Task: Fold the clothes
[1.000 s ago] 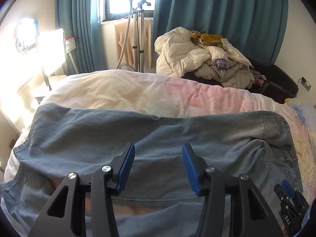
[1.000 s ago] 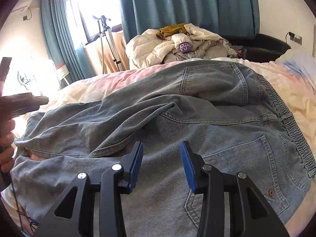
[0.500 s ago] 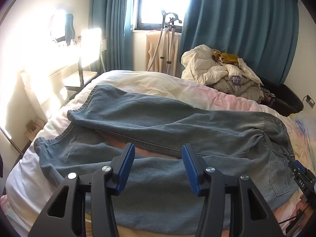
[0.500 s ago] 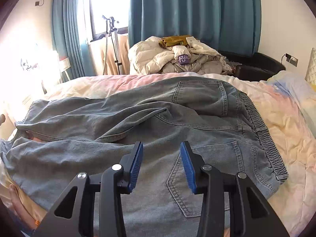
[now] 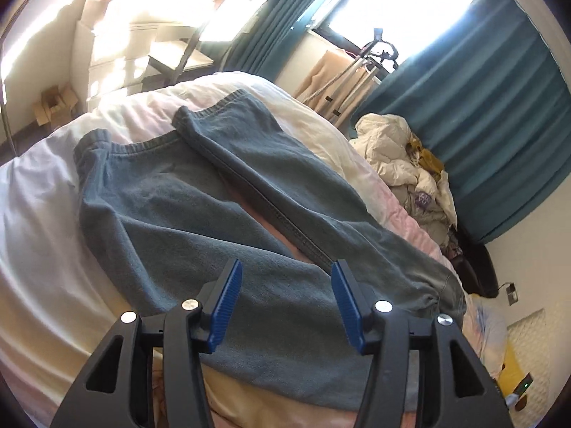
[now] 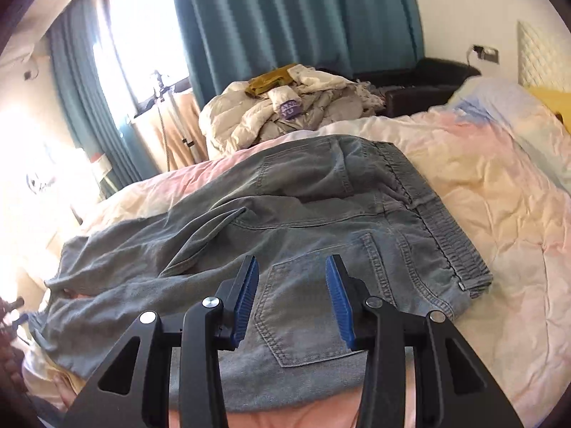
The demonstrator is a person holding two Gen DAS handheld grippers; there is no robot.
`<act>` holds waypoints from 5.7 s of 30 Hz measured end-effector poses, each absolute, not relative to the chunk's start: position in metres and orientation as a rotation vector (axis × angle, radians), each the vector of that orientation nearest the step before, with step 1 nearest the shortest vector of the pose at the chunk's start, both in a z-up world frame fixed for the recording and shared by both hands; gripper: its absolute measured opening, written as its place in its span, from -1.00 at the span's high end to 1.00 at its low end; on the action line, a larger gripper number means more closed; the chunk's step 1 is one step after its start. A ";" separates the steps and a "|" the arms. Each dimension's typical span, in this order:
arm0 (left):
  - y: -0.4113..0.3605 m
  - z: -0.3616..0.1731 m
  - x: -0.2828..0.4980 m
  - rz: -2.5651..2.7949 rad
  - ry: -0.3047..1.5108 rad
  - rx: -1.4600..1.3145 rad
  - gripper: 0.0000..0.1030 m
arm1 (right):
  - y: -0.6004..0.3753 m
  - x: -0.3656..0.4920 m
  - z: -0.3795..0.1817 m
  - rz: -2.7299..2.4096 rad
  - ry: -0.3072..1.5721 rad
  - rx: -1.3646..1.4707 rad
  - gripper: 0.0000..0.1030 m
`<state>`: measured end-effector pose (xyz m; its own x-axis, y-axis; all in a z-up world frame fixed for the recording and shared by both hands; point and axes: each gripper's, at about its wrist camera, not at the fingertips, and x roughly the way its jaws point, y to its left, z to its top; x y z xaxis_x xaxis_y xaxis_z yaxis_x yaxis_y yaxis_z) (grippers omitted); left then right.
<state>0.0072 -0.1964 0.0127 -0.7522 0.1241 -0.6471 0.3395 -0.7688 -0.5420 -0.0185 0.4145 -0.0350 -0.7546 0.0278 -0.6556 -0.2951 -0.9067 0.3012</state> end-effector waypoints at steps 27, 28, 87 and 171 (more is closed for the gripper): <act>-0.303 -0.112 0.007 -2.024 1.717 1.127 -0.50 | 0.569 0.030 -0.152 1.849 1.593 -0.838 -0.47; -0.303 -0.114 0.007 -2.013 1.734 1.122 -0.50 | 0.568 0.025 -0.155 1.851 1.604 -0.845 -0.47; -0.305 -0.027 -0.282 -2.291 1.281 1.098 0.92 | 0.572 -0.208 -0.052 2.318 1.397 -0.638 0.92; -0.280 -0.072 -0.131 -2.383 1.441 1.047 0.85 | 0.571 -0.107 -0.118 2.399 1.516 -0.667 0.69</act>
<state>-0.1311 -0.2801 -0.0720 -0.7404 0.2061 -0.6398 0.4709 -0.5201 -0.7125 -0.1074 0.5713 -0.1177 -0.8711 -0.0505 -0.4885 -0.4196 -0.4403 0.7937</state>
